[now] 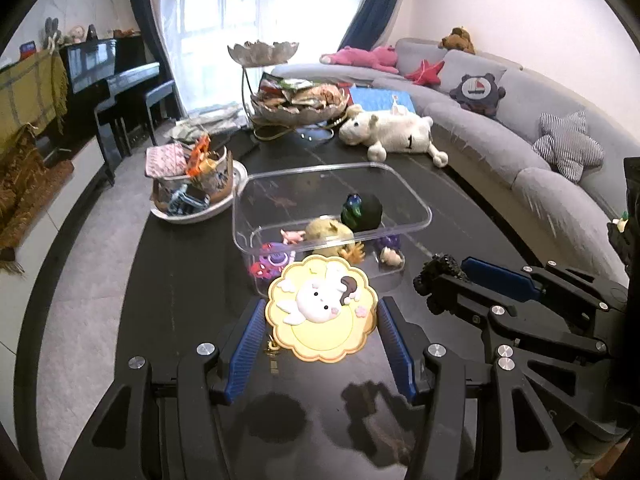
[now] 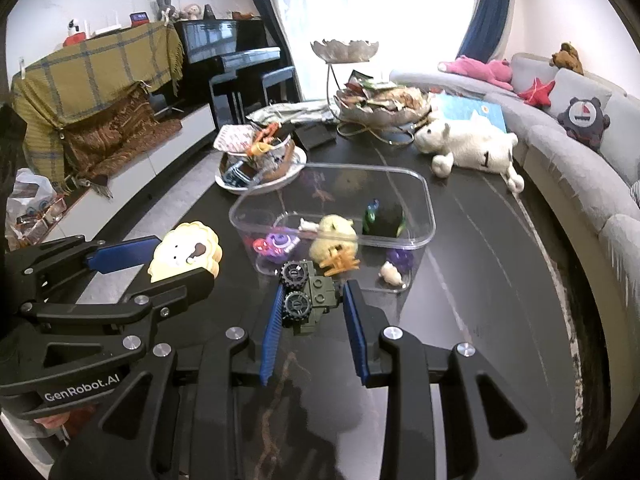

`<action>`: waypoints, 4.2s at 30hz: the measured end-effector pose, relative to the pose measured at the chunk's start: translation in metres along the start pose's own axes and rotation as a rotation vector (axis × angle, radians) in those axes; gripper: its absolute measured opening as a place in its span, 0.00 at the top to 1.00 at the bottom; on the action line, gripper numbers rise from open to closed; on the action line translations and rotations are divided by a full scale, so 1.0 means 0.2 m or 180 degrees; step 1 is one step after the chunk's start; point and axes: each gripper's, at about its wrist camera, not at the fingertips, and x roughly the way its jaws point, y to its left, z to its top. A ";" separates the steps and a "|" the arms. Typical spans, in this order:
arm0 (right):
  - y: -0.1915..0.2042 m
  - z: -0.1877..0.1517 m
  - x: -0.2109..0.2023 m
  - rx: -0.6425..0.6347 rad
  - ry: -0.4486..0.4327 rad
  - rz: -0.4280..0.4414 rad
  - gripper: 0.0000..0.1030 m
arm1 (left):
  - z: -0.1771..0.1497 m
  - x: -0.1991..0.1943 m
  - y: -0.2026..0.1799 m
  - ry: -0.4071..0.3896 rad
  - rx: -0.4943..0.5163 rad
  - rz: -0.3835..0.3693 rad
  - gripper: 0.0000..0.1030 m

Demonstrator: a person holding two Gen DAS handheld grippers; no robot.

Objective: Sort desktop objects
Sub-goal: 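Carry the keychain in the left tool and the toy car in the right tool over the box, then open the left tool over the box while the right tool releases the toy car, then withdraw both open tools from the clear box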

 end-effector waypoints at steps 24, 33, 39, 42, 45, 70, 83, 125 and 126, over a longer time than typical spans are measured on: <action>-0.02 0.31 -0.01 -0.0108 -0.0263 -0.0036 0.73 | 0.30 -0.03 0.03 -0.0233 0.0056 0.0013 0.49; -0.05 0.43 0.08 -0.0159 -0.0240 -0.0090 0.73 | 0.42 0.05 0.06 -0.0281 0.0065 0.0106 0.49; -0.09 0.49 0.16 -0.0154 -0.0208 -0.0110 0.73 | 0.48 0.13 0.07 -0.0273 0.0094 0.0073 0.49; -0.11 0.51 0.21 -0.0151 -0.0177 -0.0113 0.73 | 0.51 0.17 0.08 -0.0247 0.0098 0.0060 0.49; -0.13 0.52 0.27 -0.0148 -0.0133 -0.0124 0.73 | 0.52 0.24 0.09 -0.0194 0.0085 0.0044 0.49; -0.25 0.53 0.68 -0.0080 0.0212 -0.0151 0.73 | 0.56 0.66 0.15 0.0131 0.0064 0.0081 0.49; -0.29 0.49 0.83 -0.0070 0.0383 -0.0179 0.73 | 0.54 0.82 0.18 0.0295 0.0048 0.0062 0.49; -0.36 0.40 0.77 0.0210 0.0373 -0.0416 0.30 | 0.47 0.76 0.24 0.0525 -0.0176 0.0268 0.08; -0.37 0.40 0.76 0.0225 0.0358 -0.0435 0.23 | 0.47 0.75 0.24 0.0508 -0.0185 0.0270 0.05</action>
